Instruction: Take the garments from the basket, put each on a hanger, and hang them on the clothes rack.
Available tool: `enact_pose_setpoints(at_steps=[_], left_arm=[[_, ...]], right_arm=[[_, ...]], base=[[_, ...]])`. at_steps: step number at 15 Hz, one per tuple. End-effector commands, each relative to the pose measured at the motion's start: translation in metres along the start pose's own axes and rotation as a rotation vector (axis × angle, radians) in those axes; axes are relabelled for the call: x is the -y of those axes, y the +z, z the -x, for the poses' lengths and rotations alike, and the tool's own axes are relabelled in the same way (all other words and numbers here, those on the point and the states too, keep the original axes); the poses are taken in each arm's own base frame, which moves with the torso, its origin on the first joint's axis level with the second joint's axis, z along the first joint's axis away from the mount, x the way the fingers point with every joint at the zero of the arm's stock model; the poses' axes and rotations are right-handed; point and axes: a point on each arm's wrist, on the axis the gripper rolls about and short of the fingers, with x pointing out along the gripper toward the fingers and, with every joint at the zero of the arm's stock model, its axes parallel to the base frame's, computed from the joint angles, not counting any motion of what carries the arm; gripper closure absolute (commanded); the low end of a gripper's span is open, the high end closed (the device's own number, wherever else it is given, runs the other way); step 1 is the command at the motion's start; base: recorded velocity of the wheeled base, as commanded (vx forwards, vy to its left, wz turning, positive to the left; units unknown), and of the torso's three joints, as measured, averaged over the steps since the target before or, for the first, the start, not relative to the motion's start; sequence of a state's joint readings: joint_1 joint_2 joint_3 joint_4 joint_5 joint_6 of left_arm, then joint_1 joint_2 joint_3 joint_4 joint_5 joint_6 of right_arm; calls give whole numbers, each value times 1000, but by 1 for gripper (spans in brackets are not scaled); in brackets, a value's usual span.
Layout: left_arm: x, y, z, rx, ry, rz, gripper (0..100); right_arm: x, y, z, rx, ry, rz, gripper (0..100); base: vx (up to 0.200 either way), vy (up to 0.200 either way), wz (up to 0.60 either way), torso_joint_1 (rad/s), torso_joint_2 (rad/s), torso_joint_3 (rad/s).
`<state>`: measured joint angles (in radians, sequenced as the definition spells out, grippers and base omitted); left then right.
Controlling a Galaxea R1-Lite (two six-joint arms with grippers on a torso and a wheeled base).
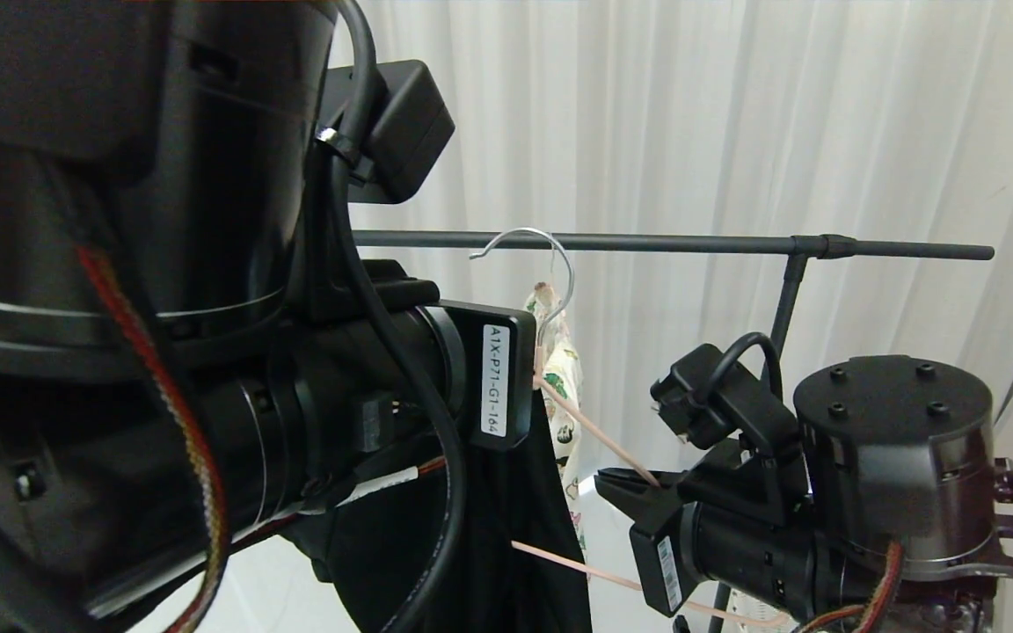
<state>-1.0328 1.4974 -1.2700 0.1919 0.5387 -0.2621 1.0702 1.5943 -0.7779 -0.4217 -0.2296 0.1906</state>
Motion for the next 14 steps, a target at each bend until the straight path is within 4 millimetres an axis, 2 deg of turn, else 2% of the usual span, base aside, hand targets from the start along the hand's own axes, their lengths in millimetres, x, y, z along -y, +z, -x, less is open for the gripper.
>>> enact_pose_setpoints(at_steps=[1, 11, 14], left_arm=[[-1, 1, 1, 11, 19, 4, 0], [-5, 1, 5, 21, 48, -29, 0], [-12, -11, 12, -2, 51, -114, 0]], right_arm=[[3, 2, 1, 11, -19, -7, 100], [26, 19, -2, 172, -208, -20, 100], [34, 23, -1, 196, -240, 22, 100]], base=[[0, 0, 0, 0, 0, 0], [0, 0, 0, 0, 0, 0], [0, 0, 0, 0, 0, 0]])
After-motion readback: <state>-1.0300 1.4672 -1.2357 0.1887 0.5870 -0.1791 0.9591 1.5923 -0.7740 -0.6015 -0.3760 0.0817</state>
